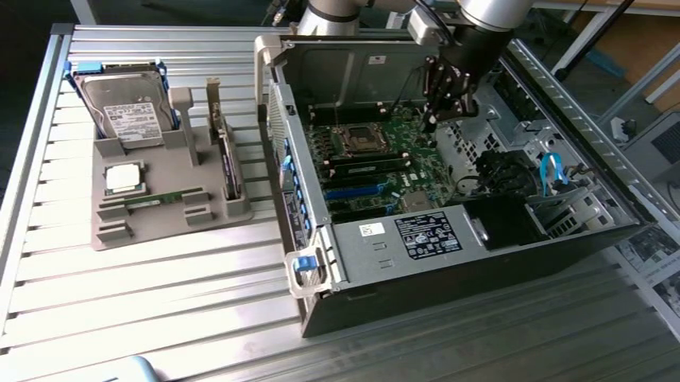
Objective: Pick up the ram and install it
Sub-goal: 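Press down the ram until it locks into place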
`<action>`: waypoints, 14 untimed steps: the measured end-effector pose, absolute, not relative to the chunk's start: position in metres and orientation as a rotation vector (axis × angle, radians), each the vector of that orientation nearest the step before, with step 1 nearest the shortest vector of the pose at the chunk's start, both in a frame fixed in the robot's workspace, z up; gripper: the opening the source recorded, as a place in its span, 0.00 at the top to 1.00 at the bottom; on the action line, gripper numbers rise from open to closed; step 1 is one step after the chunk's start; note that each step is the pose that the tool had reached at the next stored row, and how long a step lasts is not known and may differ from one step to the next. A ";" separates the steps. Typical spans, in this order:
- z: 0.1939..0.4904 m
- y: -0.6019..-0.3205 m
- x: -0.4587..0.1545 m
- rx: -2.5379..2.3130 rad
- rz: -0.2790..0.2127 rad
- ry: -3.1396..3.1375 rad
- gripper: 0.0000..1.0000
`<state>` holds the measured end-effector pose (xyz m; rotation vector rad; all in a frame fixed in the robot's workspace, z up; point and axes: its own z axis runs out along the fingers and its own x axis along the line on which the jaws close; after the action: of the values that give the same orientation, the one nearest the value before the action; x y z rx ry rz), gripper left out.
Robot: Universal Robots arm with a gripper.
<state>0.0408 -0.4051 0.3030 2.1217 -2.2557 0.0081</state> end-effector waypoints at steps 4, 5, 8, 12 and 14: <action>0.303 -0.405 0.041 2.074 0.007 -2.300 0.89; 0.303 -0.405 0.041 2.067 0.006 -2.306 0.89; 0.303 -0.405 0.041 2.041 0.006 -2.329 0.89; 0.303 -0.405 0.041 1.995 0.004 -2.368 0.89; 0.303 -0.405 0.041 1.966 0.003 -2.392 0.89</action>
<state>0.0409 -0.4051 0.3031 1.9658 -2.3924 0.0034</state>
